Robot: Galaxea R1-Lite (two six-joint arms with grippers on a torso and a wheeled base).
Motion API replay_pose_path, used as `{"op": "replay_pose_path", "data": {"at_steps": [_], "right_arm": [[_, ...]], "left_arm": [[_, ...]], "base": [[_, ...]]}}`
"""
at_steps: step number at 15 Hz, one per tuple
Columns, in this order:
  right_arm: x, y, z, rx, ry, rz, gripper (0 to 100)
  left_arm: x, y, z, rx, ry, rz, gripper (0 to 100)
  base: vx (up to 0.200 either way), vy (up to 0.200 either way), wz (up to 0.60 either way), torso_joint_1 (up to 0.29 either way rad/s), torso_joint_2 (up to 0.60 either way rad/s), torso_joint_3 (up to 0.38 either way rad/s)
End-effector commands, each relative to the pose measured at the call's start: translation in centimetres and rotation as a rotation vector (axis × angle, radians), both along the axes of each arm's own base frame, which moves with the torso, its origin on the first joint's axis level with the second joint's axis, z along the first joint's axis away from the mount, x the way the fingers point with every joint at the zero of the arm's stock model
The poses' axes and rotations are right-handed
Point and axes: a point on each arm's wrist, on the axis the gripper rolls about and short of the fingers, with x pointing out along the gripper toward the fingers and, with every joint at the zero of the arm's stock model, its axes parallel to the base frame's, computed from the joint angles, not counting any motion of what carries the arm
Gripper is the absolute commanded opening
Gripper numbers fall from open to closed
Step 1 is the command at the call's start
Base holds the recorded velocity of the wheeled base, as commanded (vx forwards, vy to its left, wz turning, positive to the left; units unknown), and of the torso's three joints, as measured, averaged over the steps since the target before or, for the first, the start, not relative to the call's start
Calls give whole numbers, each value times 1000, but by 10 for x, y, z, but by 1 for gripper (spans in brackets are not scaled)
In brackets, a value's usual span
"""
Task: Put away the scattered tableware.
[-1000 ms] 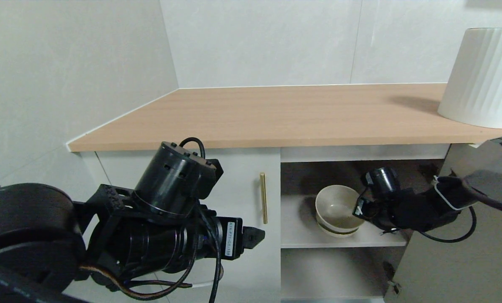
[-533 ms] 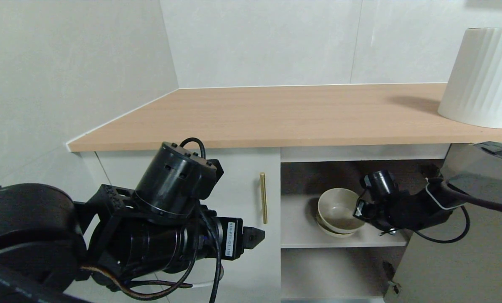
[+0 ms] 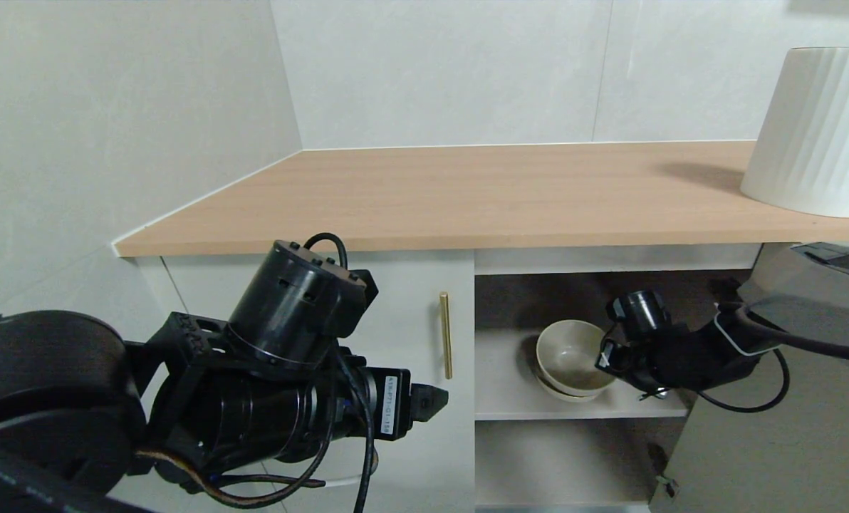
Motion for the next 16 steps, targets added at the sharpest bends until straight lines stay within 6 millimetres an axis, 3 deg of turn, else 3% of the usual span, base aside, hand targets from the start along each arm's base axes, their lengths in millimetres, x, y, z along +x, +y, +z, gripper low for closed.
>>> {"op": "replay_pose_path", "data": {"at_steps": [1,3,4,9,11,15,16], "right_arm": [[1,1,-1,0,0,2,0],[1,1,-2,-2,3,4,0],[1,2,-2,-2,3,6,100],[-2,3,-1,1,7,12,100],[-8,2,9,6,3,20,100],[-62,4,65,34,17,239,100],[-90,2,88,8,30,330,100]], "left_arm": [[0,0,0,1,1,2,100],[0,0,0,1,0,3,100],[0,0,0,1,0,3,100],[1,1,1,-2,-2,5,100],[1,2,5,-36,-2,32,100],[-3,22,25,-87,-56,75,100],[-12,31,34,-111,-82,79,100]], "base": [[0,0,0,0,0,0],[0,0,0,0,0,0],[0,0,0,0,0,0],[0,0,0,0,0,0],[0,0,0,0,0,0],[0,0,0,0,0,0],[0,0,0,0,0,0]]}}
